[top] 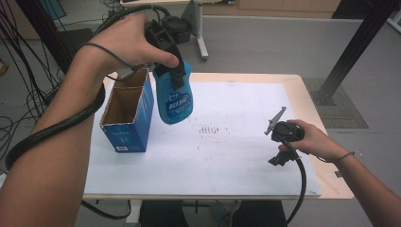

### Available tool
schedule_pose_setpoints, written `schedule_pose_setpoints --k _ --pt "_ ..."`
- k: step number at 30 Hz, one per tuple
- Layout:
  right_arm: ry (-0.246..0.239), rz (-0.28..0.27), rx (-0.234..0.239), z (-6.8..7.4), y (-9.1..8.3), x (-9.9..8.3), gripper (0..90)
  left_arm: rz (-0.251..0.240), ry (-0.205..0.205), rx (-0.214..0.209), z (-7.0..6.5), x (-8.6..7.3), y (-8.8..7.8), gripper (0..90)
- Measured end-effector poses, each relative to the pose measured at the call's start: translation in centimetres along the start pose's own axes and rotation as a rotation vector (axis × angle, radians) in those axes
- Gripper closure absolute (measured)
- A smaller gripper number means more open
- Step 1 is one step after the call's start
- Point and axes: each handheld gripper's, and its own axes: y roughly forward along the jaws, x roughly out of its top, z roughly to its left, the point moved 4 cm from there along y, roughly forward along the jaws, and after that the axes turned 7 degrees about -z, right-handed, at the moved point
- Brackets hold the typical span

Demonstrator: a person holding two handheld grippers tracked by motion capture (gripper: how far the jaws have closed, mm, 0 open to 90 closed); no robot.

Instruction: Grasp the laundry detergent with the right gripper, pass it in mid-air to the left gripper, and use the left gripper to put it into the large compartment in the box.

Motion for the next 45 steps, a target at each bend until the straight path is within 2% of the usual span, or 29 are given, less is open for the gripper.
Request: schedule_pose_setpoints --k 2,4,5,7,8,10,12,13,14,16,25,31,36,38,41,45 --pt "0.003 0.000 -0.004 -0.1 0.0 0.0 6.4 -0.019 -0.037 0.017 0.6 -0.2 -0.1 37.5" --pt "0.006 -0.001 -0.002 -0.1 0.0 0.0 6.4 -0.018 -0.049 0.033 1.1 -0.5 -0.3 37.5" --pt "0.007 -0.001 -0.002 -0.1 0.0 0.0 6.4 -0.025 -0.082 0.040 1.5 -0.7 -0.4 37.5" --pt "0.007 -0.002 -0.001 -0.1 0.0 0.0 6.5 -0.023 -0.095 0.046 2.0 -1.0 -0.5 37.5" --pt "0.009 -0.002 -0.002 -0.1 0.0 0.0 6.5 -0.030 -0.121 0.051 2.4 -1.2 -0.6 37.5" --pt "0.009 -0.002 0.001 -0.2 0.1 0.0 6.5 -0.033 -0.144 0.059 2.9 -1.5 -0.8 37.5" --pt "0.010 -0.002 0.002 -0.1 0.1 0.1 6.5 -0.040 -0.196 0.059 3.7 -1.9 -0.9 37.5" --pt "0.014 -0.002 0.002 -0.1 0.1 0.1 6.4 -0.039 -0.198 0.059 4.0 -2.0 -1.0 37.5" --pt "0.011 -0.004 0.004 -0.1 0.1 0.1 6.5 -0.035 -0.224 0.061 4.5 -2.3 -0.9 37.5" --pt "0.011 -0.006 0.005 -0.1 0.2 0.2 6.5 -0.038 -0.244 0.075 5.2 -2.7 -1.0 37.5" --pt "0.020 -0.007 0.005 -0.2 0.3 0.1 6.7 -0.054 -0.435 0.145 8.6 -4.6 -1.2 37.5" --pt "0.022 -0.006 0.004 -0.4 0.3 0.1 6.7 -0.056 -0.500 0.183 10.0 -5.6 -1.4 37.6" --pt "0.021 -0.008 0.006 -0.4 0.5 0.2 6.6 -0.075 -0.575 0.200 11.2 -6.5 -1.2 37.6" --pt "0.020 -0.008 0.006 -0.4 0.6 0.3 6.6 -0.076 -0.600 0.208 11.5 -6.7 -1.1 37.5" --pt "0.018 -0.007 0.007 -0.3 0.7 0.4 6.6 -0.065 -0.615 0.228 11.8 -6.9 -0.9 37.5" --pt "0.020 -0.007 0.007 -0.4 0.7 0.5 6.6 -0.083 -0.662 0.256 12.3 -7.1 -0.7 37.6"
